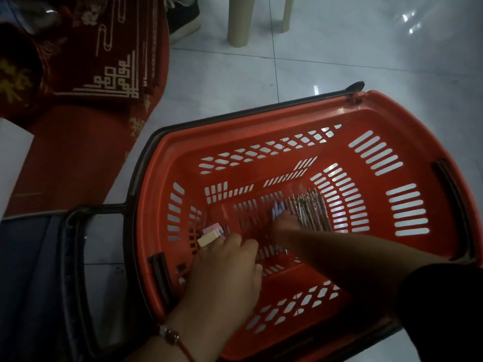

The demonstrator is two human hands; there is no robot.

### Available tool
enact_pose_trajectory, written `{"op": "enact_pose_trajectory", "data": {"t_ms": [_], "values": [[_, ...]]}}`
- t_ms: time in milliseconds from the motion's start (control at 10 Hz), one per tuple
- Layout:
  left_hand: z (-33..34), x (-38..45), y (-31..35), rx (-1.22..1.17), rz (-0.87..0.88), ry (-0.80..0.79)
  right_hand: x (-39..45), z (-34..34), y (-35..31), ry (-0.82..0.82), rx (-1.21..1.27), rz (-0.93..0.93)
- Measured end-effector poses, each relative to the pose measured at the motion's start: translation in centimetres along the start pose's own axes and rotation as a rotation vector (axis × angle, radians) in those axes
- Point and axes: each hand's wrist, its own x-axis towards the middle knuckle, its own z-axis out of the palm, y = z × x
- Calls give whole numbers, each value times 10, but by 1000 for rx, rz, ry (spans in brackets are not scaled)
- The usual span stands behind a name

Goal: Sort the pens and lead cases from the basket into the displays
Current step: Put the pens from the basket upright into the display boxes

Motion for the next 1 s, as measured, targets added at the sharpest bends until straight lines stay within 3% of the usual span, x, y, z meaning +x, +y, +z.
{"op": "enact_pose_trajectory", "data": {"t_ms": [100,200,300,400,600,700,800,900,1000], "values": [[0,1,1,-6,-6,-2,64,33,16,96,71,5],[0,1,-1,-6,-6,-4,212,92,61,64,165,-34],[1,2,-3,-7,-10,-15,138,69,38,-53,137,-9],[1,2,-2,0,-14,-28,8,29,-5,-98,133,-40],[3,1,-3,2,-16,-32,3,46,-5,51,-88,-86],[2,2,-4,8,-14,-36,8,46,0,58,-266,-257],[-2,3,-6,3,-14,9,-7,28,-16,-185,-170,-177],[-10,1,-10,1,-41,64,-43,-2,-25,-477,-68,-223],[-24,-3,-16,79,-34,116,-114,-55,-33,-622,84,-263]]}}
